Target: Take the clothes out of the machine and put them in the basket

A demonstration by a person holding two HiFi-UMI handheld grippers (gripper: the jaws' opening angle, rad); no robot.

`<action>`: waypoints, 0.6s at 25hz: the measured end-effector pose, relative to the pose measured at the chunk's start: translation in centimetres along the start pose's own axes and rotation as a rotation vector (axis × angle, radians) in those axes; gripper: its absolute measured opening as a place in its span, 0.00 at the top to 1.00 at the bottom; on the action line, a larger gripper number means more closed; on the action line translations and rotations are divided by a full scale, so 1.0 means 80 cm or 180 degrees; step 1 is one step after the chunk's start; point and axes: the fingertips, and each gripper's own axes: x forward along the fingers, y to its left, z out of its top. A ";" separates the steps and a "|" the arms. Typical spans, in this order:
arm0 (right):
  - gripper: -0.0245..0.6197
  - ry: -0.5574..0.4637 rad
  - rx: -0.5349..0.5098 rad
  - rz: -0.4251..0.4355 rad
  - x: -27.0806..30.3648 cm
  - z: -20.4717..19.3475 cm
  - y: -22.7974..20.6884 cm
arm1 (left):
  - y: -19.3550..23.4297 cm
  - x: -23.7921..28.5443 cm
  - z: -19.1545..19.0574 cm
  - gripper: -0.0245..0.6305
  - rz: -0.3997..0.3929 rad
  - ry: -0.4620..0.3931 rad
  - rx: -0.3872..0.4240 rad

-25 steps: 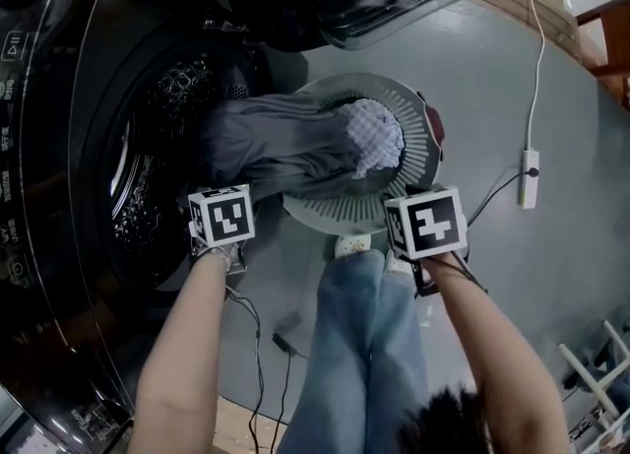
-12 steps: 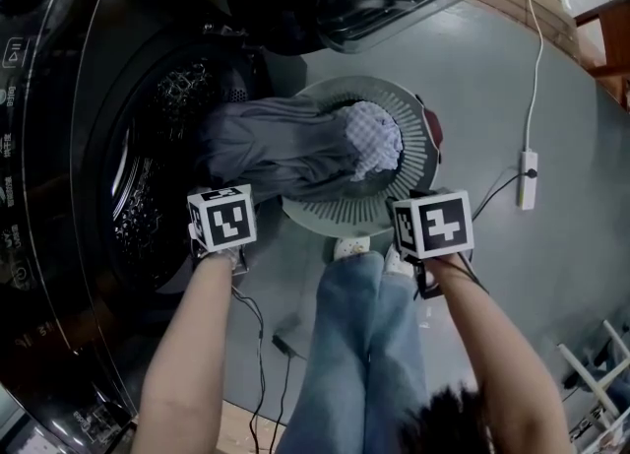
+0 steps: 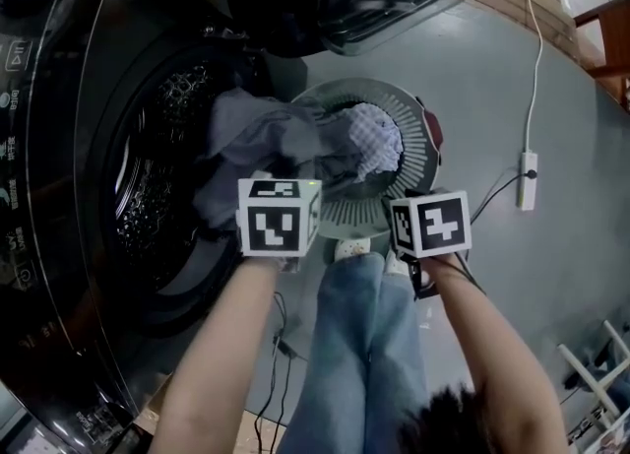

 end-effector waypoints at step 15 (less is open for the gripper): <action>0.74 -0.0050 0.0235 -0.0067 -0.010 0.009 -0.029 | -0.119 0.024 0.013 0.48 -0.0610 0.0117 0.0092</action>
